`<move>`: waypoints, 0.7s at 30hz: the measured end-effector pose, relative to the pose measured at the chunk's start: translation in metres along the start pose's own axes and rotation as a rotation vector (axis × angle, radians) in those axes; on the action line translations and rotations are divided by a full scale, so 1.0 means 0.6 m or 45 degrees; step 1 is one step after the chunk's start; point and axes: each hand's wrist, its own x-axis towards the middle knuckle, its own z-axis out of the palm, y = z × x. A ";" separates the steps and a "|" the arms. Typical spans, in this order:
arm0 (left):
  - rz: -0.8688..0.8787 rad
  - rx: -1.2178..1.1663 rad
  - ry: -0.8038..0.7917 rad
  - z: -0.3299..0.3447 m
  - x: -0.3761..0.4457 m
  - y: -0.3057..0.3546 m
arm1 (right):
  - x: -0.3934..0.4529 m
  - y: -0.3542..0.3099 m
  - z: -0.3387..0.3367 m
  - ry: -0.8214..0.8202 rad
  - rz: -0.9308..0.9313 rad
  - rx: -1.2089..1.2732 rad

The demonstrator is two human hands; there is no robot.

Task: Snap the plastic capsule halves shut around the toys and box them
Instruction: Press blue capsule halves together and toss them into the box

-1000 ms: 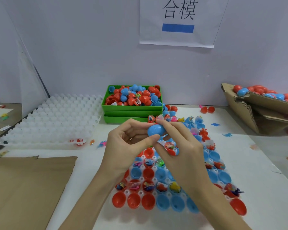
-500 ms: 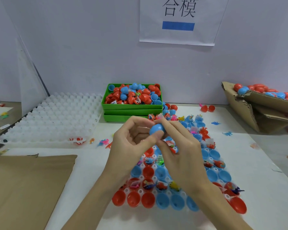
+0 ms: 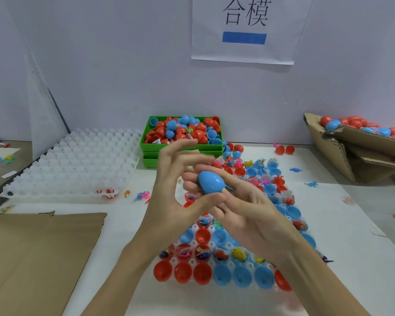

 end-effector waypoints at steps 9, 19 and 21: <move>0.032 -0.195 -0.141 -0.004 0.000 0.010 | 0.005 0.011 0.009 0.021 0.034 0.212; 0.043 -0.144 -0.144 0.004 -0.005 -0.004 | 0.006 0.014 0.009 0.099 -0.007 0.153; 0.000 -0.173 -0.155 0.005 -0.004 -0.008 | 0.007 0.014 0.008 0.120 -0.029 0.166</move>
